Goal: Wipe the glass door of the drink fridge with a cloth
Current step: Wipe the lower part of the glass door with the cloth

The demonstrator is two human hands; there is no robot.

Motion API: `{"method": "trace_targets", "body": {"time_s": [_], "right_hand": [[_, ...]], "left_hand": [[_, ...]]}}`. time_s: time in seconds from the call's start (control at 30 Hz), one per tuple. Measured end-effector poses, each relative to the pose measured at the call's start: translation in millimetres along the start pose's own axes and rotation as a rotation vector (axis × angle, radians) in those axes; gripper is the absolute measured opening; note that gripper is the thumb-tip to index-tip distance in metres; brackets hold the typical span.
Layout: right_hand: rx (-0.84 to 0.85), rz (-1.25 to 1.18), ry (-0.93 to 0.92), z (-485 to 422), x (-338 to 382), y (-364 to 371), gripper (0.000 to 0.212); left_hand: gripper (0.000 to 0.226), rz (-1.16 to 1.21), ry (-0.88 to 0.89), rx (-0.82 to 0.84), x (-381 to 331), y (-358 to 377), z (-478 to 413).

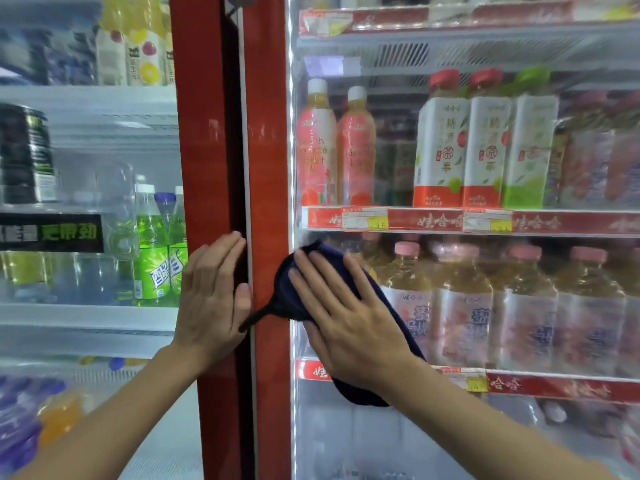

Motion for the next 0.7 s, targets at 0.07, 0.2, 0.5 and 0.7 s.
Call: {"method": "trace_targets", "body": {"time_s": [0.07,0.2,0.5,0.7], "right_hand": [[0.011,0.004,-0.076,3.2,-5.8,-0.2,0.065],[-0.062,-0.023,-0.062,-45.4,-29.2,-18.7,0.062],[-0.146,-0.165,0.314,-54.5,55.3,8.9,0.069],[-0.116,-0.188,0.47,-50.4,90.3,18.7,0.074]], "left_hand": [[0.058,-0.02,-0.114,-0.009,6.6,0.1,5.6],[0.06,-0.049,-0.118,0.028,13.2,7.2,12.2],[0.059,-0.063,-0.108,0.0,17.1,10.0,14.7],[0.059,-0.004,-0.18,0.035,12.5,3.8,20.2]]}}
Point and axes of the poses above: each hand's wrist, its own z-axis away from the middle knuckle, its own y-axis out of the palm, x = y × z, the point moved 1 cm from there along -z, towards the middle knuckle, and after that the axes turned 6 degrees about x, right-handed, at the moved point
